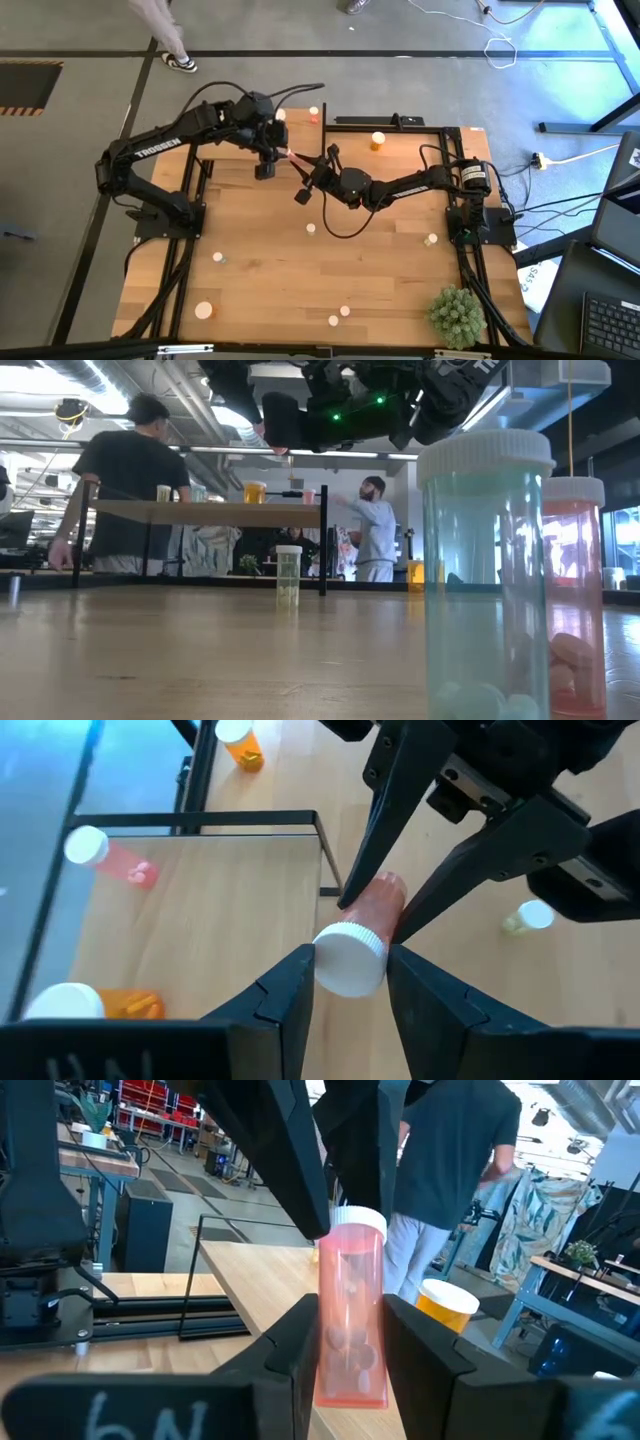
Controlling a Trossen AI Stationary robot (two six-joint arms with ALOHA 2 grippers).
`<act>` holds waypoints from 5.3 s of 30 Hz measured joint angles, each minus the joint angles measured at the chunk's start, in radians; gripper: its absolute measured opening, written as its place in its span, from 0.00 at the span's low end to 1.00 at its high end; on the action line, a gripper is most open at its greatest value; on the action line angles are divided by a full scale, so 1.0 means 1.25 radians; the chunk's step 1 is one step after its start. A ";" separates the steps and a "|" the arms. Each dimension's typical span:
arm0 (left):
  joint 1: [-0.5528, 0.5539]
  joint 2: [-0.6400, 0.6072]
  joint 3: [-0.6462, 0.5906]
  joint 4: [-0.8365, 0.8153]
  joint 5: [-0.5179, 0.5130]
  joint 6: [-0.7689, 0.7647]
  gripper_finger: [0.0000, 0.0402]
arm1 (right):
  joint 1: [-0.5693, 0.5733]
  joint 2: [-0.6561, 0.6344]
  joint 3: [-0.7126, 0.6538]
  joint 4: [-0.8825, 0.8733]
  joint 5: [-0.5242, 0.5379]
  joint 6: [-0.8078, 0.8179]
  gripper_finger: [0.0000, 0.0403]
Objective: Pick and place medicine bottles onto shelf by color
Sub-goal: Put the top red pill bottle on the shelf aligned with the red pill bottle on the shelf
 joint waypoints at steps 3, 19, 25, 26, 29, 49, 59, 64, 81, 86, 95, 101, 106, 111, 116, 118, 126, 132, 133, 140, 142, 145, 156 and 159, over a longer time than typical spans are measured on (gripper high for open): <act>-0.012 0.000 0.000 0.002 -0.040 0.020 0.30 | 0.000 0.000 0.000 0.001 0.003 0.000 0.26; -0.029 -0.022 -0.001 -0.001 -0.072 0.074 0.30 | 0.001 0.000 0.003 0.009 -0.005 0.000 0.26; -0.027 -0.053 0.000 0.006 -0.083 0.059 0.30 | 0.002 -0.001 0.003 -0.002 -0.009 -0.001 0.26; -0.027 -0.055 0.000 0.002 -0.084 0.060 0.30 | 0.003 -0.001 0.002 -0.001 -0.009 -0.001 0.26; -0.028 -0.063 0.000 0.000 -0.080 0.060 0.30 | 0.003 -0.001 0.002 0.002 -0.007 -0.001 0.26; 0.039 -0.134 0.000 -0.166 0.130 -0.047 0.30 | 0.012 -0.025 0.001 0.025 -0.005 0.003 0.26; 0.052 -0.134 0.000 -0.183 0.103 -0.046 0.30 | 0.013 -0.056 0.001 0.019 -0.048 0.005 0.26; 0.051 -0.134 0.000 -0.185 0.046 -0.047 0.30 | 0.013 -0.056 0.001 0.016 -0.067 0.005 0.26; 0.051 -0.134 0.000 -0.181 0.009 -0.108 0.30 | 0.012 -0.056 0.001 0.015 -0.068 0.005 0.26; 0.051 -0.133 0.000 -0.189 0.009 -0.207 0.30 | 0.012 -0.056 0.001 0.015 -0.067 0.005 0.26; 0.026 -0.129 0.001 -0.196 0.024 -0.165 0.30 | 0.011 -0.056 0.001 0.015 -0.062 0.002 0.26; 0.018 -0.129 0.001 -0.200 0.005 -0.148 0.30 | 0.008 -0.056 0.001 0.014 -0.060 0.001 0.26; 0.018 -0.129 0.001 -0.201 -0.009 -0.129 0.30 | 0.008 -0.056 0.001 0.013 -0.060 0.000 0.26; 0.019 -0.129 0.001 -0.202 -0.013 -0.130 0.30 | 0.008 -0.056 0.001 0.012 -0.060 0.000 0.26; 0.019 -0.122 0.001 -0.213 -0.030 -0.157 0.30 | 0.008 -0.056 0.001 0.012 -0.060 0.000 0.26; 0.021 -0.118 0.001 -0.214 -0.056 -0.166 0.30 | 0.008 -0.056 0.001 0.012 -0.060 0.000 0.26; 0.018 -0.114 0.001 -0.213 -0.061 -0.141 0.30 | 0.008 -0.056 0.001 0.011 -0.059 0.000 0.26; 0.012 -0.114 0.001 -0.212 -0.057 -0.103 0.30 | 0.008 -0.056 0.001 0.011 -0.058 0.000 0.26; 0.012 -0.114 0.001 -0.211 -0.059 -0.102 0.30 | 0.008 -0.056 0.001 0.011 -0.058 0.000 0.26; 0.012 -0.114 0.001 -0.209 -0.101 -0.102 0.30 | 0.008 -0.056 0.001 0.011 -0.058 0.000 0.26; 0.012 -0.114 0.001 -0.209 -0.102 -0.105 0.30 | 0.008 -0.056 0.001 0.011 -0.058 0.000 0.26; 0.012 -0.114 0.001 -0.208 -0.102 -0.124 0.30 | 0.008 -0.056 0.001 0.011 -0.058 0.000 0.26; 0.012 -0.114 0.001 -0.202 -0.114 -0.166 0.30 | 0.008 -0.056 0.001 0.011 -0.059 0.000 0.26; 0.012 -0.114 0.001 -0.202 -0.114 -0.165 0.29 | 0.008 -0.056 0.001 0.011 -0.059 0.000 0.26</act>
